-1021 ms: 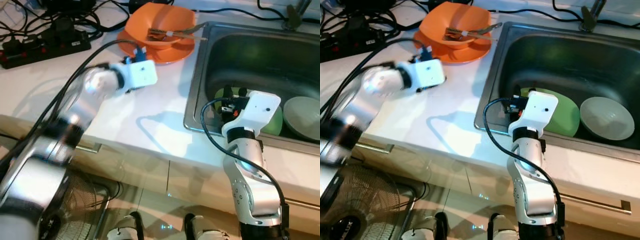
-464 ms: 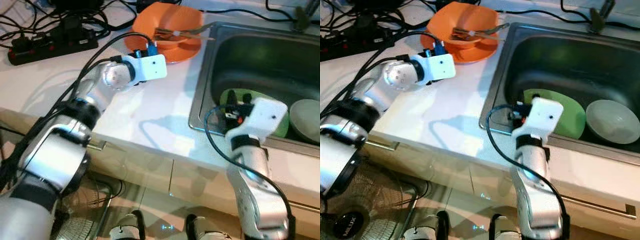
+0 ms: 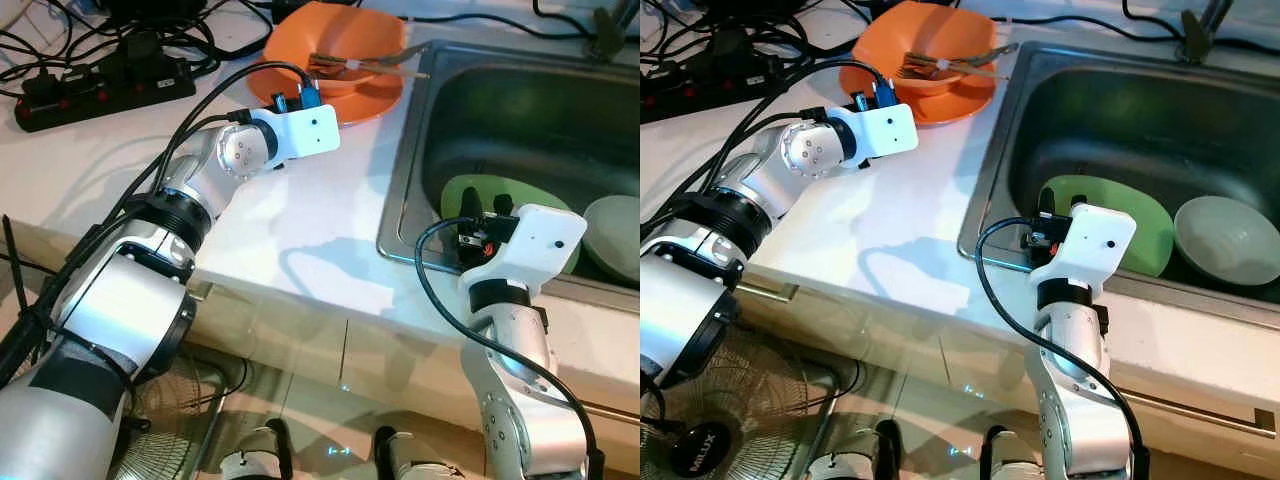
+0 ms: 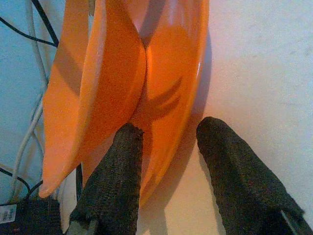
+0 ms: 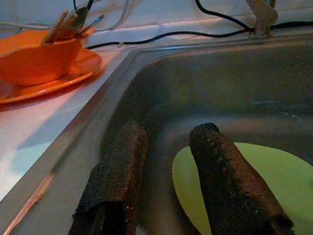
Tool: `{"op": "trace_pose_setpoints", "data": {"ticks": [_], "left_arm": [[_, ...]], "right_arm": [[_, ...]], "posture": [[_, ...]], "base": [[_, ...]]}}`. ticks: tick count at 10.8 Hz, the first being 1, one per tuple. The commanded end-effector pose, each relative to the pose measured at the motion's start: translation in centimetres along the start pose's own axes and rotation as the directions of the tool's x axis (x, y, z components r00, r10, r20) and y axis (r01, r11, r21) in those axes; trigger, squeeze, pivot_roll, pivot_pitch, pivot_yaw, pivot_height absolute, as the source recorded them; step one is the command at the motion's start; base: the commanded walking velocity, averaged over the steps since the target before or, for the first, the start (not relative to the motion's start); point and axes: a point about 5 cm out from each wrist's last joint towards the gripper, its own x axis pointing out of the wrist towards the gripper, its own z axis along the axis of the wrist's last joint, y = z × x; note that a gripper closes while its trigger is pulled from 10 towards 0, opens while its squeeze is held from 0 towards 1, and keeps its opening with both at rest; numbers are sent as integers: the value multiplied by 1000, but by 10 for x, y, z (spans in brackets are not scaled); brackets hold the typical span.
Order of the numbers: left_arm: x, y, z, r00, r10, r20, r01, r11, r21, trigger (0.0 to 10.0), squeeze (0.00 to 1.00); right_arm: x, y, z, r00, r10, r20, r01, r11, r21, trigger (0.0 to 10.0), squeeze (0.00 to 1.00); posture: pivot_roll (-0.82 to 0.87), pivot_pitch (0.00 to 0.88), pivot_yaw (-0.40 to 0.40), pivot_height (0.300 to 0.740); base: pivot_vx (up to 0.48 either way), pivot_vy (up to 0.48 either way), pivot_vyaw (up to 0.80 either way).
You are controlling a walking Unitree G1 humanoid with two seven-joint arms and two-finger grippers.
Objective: Kitchen organization
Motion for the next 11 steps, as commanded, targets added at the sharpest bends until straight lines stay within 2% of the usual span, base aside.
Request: {"op": "trace_pose_setpoints", "data": {"ticks": [1,5,7,11], "left_arm": [[2,-16,-8,997,-65,-43,65,998,6,0,0],[1,-19,-9,996,-77,-42,77,997,12,0,0],[-1,-21,-13,994,-100,-33,100,995,-12,0,0],[-11,-11,-14,992,-119,43,122,990,-69,0,0]], "right_arm": [[-7,3,-20,993,-30,-117,32,999,19,10000,0],[-6,4,-21,992,-24,-127,27,999,22,10000,0],[-3,4,-21,992,-20,-126,22,1000,22,10000,0],[4,8,-21,993,2,-120,1,1000,25,10000,0]], "posture": [[-126,270,93,740],[-115,272,87,740],[-110,272,80,740],[-93,271,59,740]], "base": [[0,0,0],[0,0,0],[0,0,0],[0,0,0]]}}
